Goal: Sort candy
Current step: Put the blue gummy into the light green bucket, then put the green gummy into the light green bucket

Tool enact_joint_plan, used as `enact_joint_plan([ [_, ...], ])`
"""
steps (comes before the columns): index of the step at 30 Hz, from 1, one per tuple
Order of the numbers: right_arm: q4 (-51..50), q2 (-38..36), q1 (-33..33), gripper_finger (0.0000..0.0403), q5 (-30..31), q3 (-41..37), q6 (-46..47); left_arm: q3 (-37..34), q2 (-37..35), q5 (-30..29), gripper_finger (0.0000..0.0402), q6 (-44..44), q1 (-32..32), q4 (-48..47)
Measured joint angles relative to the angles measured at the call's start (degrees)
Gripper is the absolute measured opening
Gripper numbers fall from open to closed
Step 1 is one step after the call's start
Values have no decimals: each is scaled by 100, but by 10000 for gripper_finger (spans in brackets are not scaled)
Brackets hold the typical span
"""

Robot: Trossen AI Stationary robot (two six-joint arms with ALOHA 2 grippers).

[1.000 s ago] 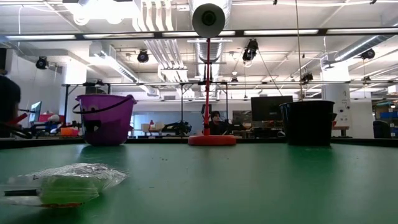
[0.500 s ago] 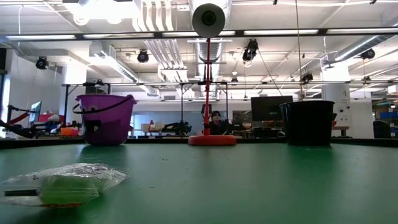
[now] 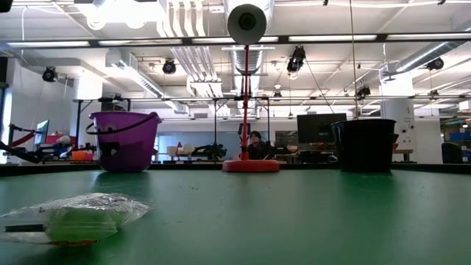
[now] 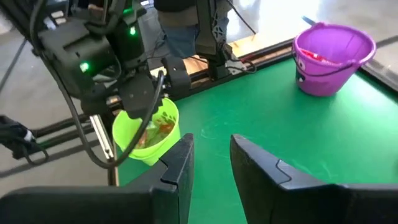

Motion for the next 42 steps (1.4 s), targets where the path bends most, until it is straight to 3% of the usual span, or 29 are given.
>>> enact_joint_plan([
  [5, -1, 65, 0, 103, 38, 0, 434, 35, -4, -1, 30, -118, 0, -70],
  [17, -513, 504, 144, 123, -582, -85, 1332, 833, -11, -193, 118, 29, -69, -302],
  [20, -584, 717, 155, 123, -579, -107, 1782, 1161, -22, -279, 123, 96, -175, -450],
  [24, -501, 1140, 128, 123, -566, -106, 2169, 1662, -37, -848, 123, 244, -369, -526],
  [30, -39, 1738, -105, 121, -699, -98, 2066, 2303, -39, -1340, 123, 477, -534, -755],
  [38, 34, 2052, -258, 138, -1465, -96, 2589, 2528, -39, -1381, 123, 462, -629, -920],
  [42, 13, 2076, -284, 156, -1498, -107, 2948, 2500, -40, -1384, 123, 380, -669, -956],
])
